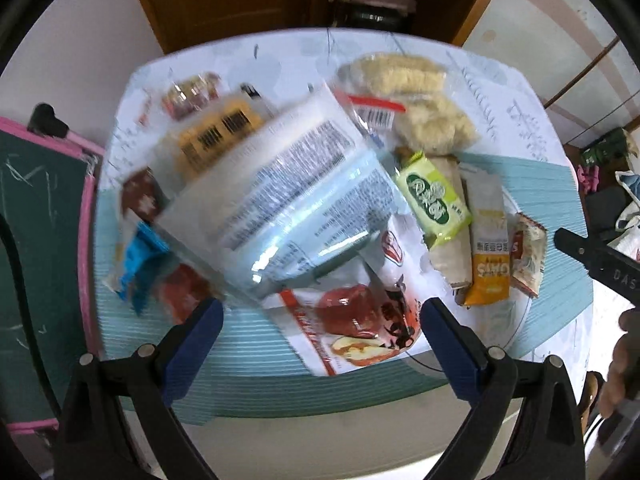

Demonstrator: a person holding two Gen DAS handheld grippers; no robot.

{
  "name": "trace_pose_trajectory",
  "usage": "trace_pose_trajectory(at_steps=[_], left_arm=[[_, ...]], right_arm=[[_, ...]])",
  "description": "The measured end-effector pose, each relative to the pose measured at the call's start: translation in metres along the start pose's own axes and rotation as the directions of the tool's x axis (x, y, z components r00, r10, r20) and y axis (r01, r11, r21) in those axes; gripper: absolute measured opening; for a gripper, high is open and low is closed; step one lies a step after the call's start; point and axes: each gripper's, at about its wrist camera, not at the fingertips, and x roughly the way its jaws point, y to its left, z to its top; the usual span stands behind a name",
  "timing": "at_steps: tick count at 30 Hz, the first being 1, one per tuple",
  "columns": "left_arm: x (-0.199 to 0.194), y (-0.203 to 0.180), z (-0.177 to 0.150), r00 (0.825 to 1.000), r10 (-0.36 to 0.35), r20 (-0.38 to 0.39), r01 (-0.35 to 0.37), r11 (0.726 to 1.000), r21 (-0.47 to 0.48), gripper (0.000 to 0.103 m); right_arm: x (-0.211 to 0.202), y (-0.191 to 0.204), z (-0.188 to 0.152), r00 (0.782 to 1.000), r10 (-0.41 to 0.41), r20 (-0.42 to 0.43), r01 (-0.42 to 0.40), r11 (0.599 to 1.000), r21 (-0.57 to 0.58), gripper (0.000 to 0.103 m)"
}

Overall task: Organize snacks
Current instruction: 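Grasp the LIPO packet with the right tool while the left tool reaches the pastry bag, then grasp the red-white pastry bag with the left tool while the right tool lifts LIPO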

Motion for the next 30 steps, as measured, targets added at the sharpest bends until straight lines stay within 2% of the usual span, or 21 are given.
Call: trace_pose_trajectory(at_steps=[8, 11, 13, 23, 27, 29, 30], left_arm=[[0.021, -0.009, 0.005, 0.998, -0.013, -0.066, 0.009, 0.999, -0.054, 0.099], [0.029, -0.009, 0.008, 0.997, 0.001, -0.082, -0.007, 0.997, -0.076, 0.099], [0.033, -0.010, 0.009, 0.996, 0.004, -0.088, -0.012, 0.995, -0.095, 0.099], [0.051, -0.012, 0.015, 0.991, 0.012, -0.132, -0.031, 0.989, -0.146, 0.099], [0.055, -0.020, 0.012, 0.990, 0.031, -0.136, -0.049, 0.990, -0.129, 0.099], [0.056, -0.023, 0.011, 0.991, 0.029, -0.132, -0.045, 0.991, -0.122, 0.095], [0.058, -0.028, 0.010, 0.991, 0.026, -0.130, -0.041, 0.992, -0.120, 0.089]], right_arm=[[0.036, 0.015, 0.002, 0.997, -0.024, -0.068, 0.024, 1.000, -0.001, 0.076], [0.047, 0.019, 0.000, 0.995, -0.027, -0.101, 0.026, 1.000, -0.009, 0.072], [0.053, 0.019, -0.001, 0.990, -0.006, -0.140, 0.006, 1.000, -0.004, 0.064], [0.049, 0.033, -0.002, 0.991, -0.040, -0.124, 0.031, 0.997, -0.075, 0.059], [0.045, 0.034, -0.006, 0.992, -0.027, -0.126, 0.016, 0.996, -0.088, 0.050], [0.043, 0.033, -0.007, 0.991, -0.011, -0.130, 0.000, 0.996, -0.084, 0.049], [0.047, 0.028, -0.014, 0.992, -0.006, -0.129, -0.004, 0.997, -0.082, 0.048]])
